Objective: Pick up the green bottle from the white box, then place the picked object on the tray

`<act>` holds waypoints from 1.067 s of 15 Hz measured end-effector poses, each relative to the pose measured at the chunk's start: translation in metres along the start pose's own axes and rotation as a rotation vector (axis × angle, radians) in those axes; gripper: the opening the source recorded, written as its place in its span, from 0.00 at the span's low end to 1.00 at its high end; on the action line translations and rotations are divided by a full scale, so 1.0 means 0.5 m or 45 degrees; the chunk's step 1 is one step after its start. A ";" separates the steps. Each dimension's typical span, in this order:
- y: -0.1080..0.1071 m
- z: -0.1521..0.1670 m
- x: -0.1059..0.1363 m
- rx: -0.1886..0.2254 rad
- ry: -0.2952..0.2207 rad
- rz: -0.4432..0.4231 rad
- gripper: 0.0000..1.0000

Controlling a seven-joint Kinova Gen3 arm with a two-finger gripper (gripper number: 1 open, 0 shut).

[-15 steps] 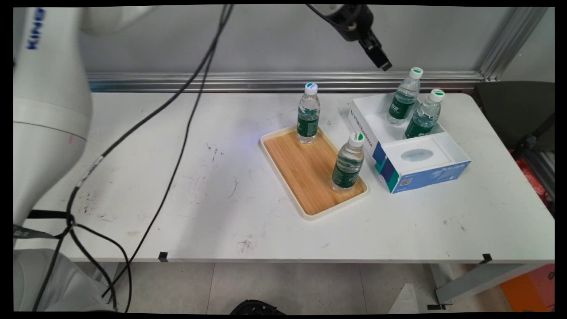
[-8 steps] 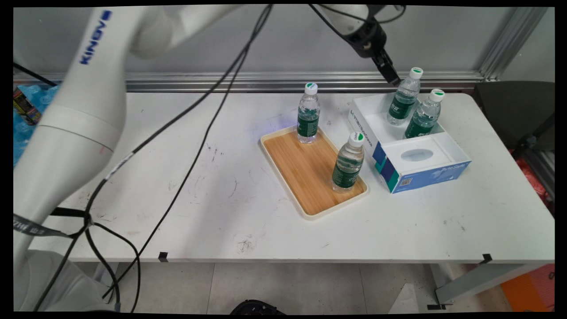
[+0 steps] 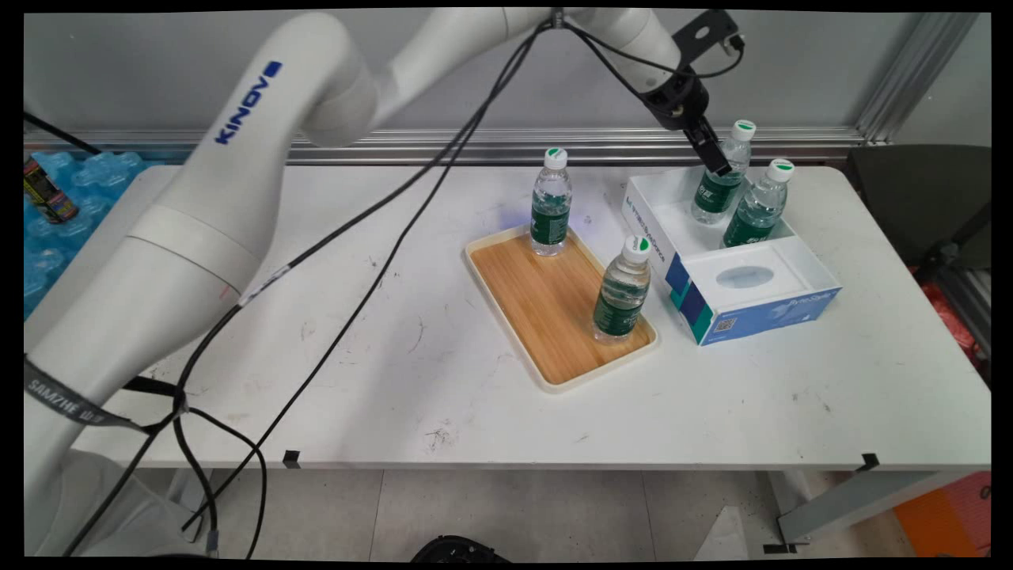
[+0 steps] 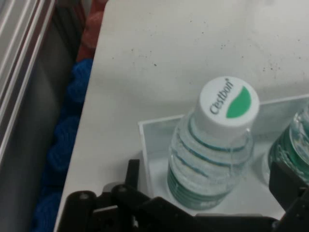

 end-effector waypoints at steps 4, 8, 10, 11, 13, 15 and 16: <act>-0.007 0.040 0.000 -0.015 0.006 -0.021 1.00; -0.012 0.067 -0.001 -0.029 0.011 -0.046 1.00; -0.015 0.075 -0.001 -0.034 0.015 -0.056 0.00; -0.015 0.077 -0.001 -0.037 0.016 -0.060 0.00; -0.016 0.078 -0.001 -0.041 0.016 -0.066 0.00; -0.016 0.076 -0.001 -0.046 0.016 -0.071 0.00; -0.016 0.073 0.000 -0.046 0.017 -0.071 0.00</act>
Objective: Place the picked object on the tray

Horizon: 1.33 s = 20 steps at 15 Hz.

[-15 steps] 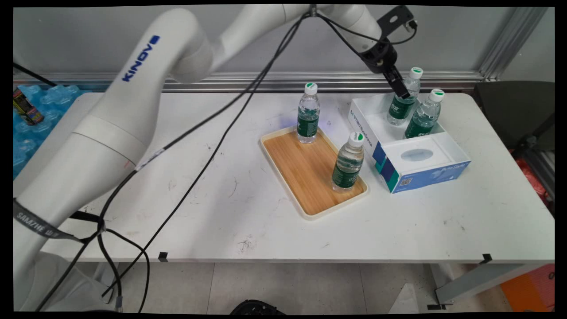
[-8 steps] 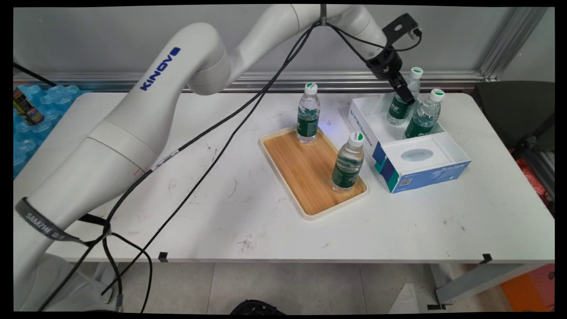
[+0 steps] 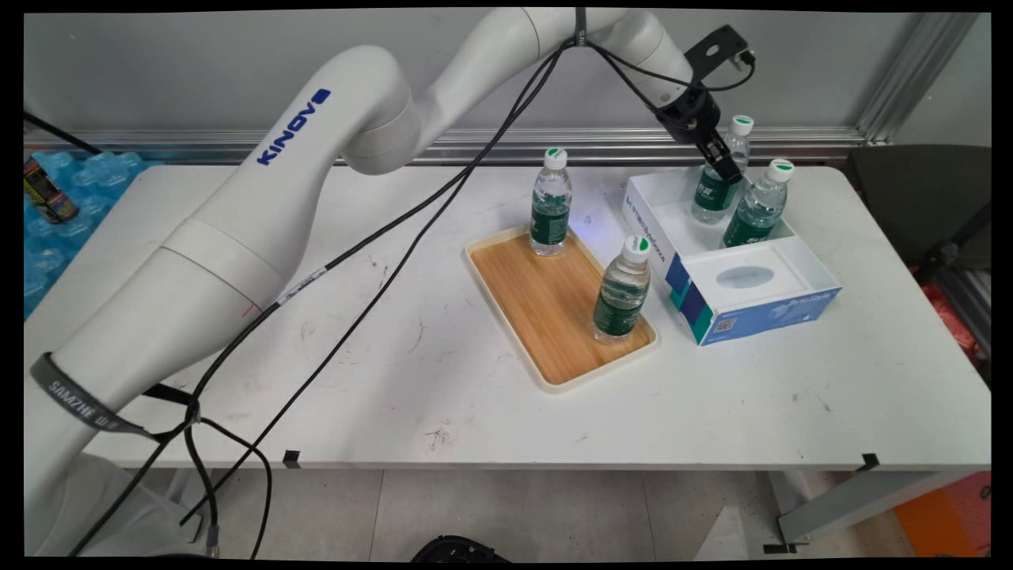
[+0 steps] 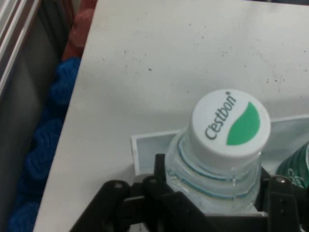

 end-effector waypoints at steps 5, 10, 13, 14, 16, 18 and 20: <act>0.008 -0.043 0.020 0.014 0.027 0.014 0.00; 0.036 -0.130 0.062 0.040 0.074 0.054 0.00; 0.056 -0.183 0.086 0.062 0.094 0.076 0.00; 0.065 -0.209 0.094 0.076 0.100 0.081 0.00; 0.083 -0.257 0.105 0.101 0.105 0.088 0.00; 0.101 -0.313 0.109 0.132 0.108 0.079 0.00; 0.119 -0.370 0.102 0.157 0.099 0.066 0.00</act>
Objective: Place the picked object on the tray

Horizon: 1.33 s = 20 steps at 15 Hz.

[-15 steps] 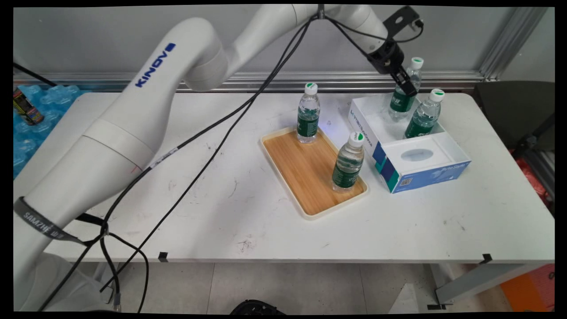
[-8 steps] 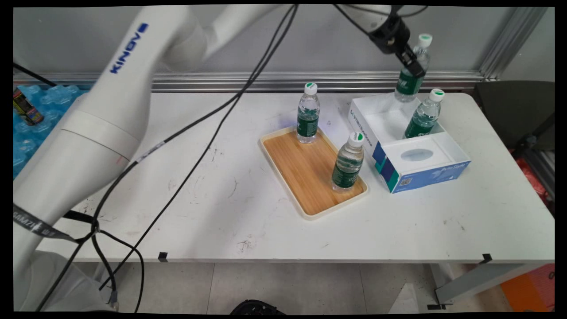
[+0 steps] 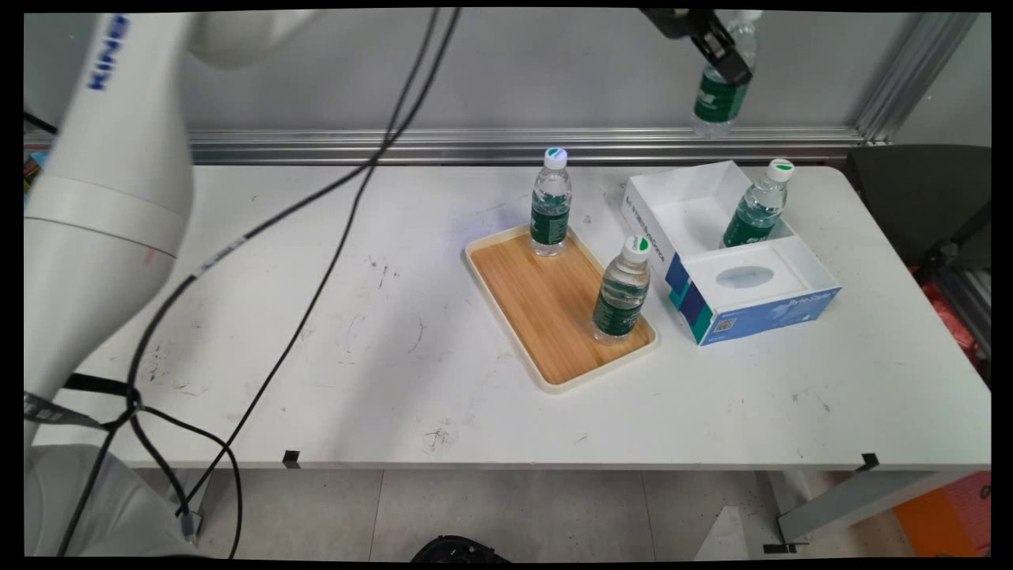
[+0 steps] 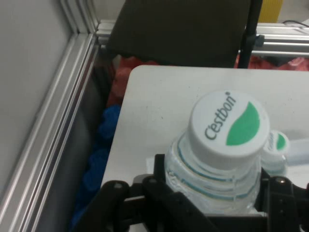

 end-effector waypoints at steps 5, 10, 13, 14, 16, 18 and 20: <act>0.037 -0.130 -0.036 0.020 -0.065 -0.030 0.00; 0.081 -0.240 -0.087 -0.008 -0.125 -0.049 0.00; 0.102 -0.297 -0.126 -0.033 -0.166 -0.047 0.00; 0.111 -0.318 -0.145 -0.044 -0.183 -0.044 0.00; 0.122 -0.346 -0.173 -0.062 -0.208 -0.033 0.00; 0.135 -0.378 -0.214 -0.084 -0.237 -0.012 0.00; 0.145 -0.399 -0.254 -0.102 -0.255 0.004 0.00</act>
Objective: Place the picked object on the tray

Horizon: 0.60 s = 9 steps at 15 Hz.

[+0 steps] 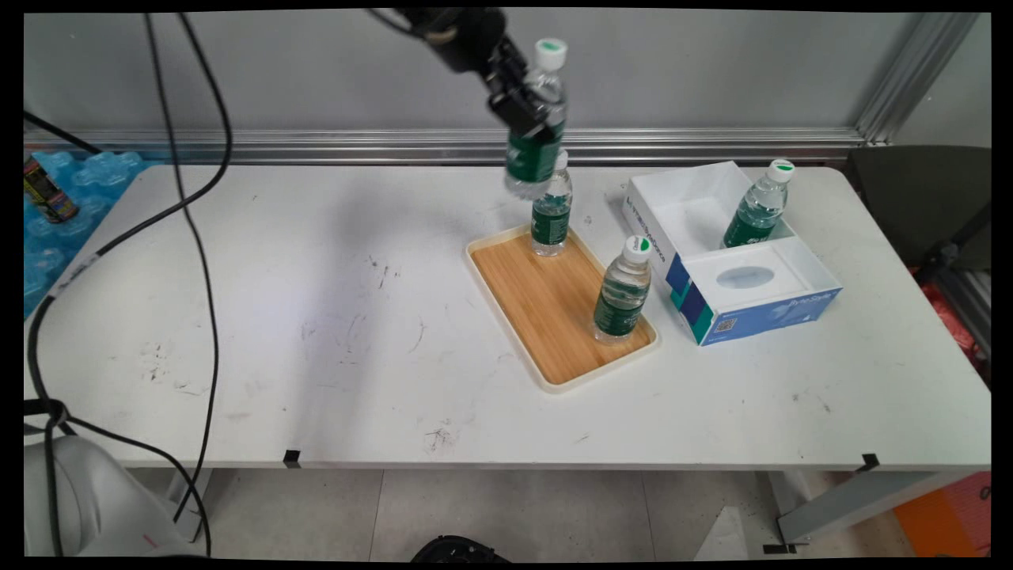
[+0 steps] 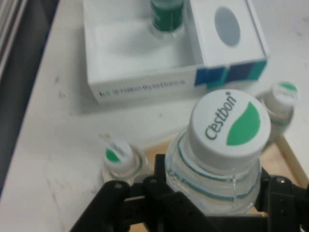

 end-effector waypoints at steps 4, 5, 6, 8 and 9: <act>0.020 0.014 -0.074 -0.033 -0.003 0.023 0.00; 0.023 0.025 -0.090 -0.039 0.002 0.028 0.00; 0.024 0.037 -0.102 -0.040 0.005 0.031 0.00; 0.026 0.069 -0.126 -0.035 0.016 0.031 0.00; 0.027 0.083 -0.134 -0.032 0.020 0.029 0.00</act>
